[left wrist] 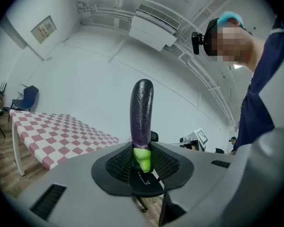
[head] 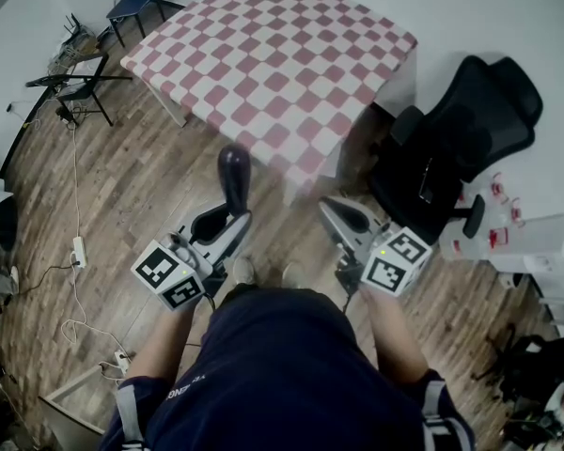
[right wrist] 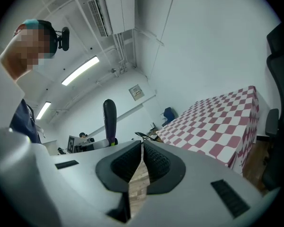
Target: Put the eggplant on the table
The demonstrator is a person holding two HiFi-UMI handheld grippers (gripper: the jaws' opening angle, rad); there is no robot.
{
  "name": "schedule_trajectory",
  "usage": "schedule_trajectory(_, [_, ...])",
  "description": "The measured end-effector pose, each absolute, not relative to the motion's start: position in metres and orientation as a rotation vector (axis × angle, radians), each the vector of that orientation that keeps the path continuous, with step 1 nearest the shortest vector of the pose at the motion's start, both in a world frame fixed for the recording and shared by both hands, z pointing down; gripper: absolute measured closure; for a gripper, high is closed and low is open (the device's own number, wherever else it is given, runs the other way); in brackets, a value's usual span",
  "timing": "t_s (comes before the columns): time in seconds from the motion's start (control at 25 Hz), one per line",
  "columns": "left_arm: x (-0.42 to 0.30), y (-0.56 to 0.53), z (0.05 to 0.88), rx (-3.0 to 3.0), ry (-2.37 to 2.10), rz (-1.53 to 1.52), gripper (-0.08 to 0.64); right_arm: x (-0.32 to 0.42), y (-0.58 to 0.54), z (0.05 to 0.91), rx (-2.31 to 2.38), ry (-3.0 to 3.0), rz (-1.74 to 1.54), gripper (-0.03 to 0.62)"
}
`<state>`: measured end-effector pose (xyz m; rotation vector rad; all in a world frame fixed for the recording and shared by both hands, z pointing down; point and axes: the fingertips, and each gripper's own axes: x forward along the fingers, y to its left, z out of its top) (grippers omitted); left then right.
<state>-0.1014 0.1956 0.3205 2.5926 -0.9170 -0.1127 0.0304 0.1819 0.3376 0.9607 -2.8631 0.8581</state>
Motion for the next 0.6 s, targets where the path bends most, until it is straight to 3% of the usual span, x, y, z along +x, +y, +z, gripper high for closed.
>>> schedule_trajectory(0.6, [-0.042,0.187,0.314,2.614,-0.969,-0.1,0.433,0.104,0.17,0.35,1.011,-2.847,0.883,0.575])
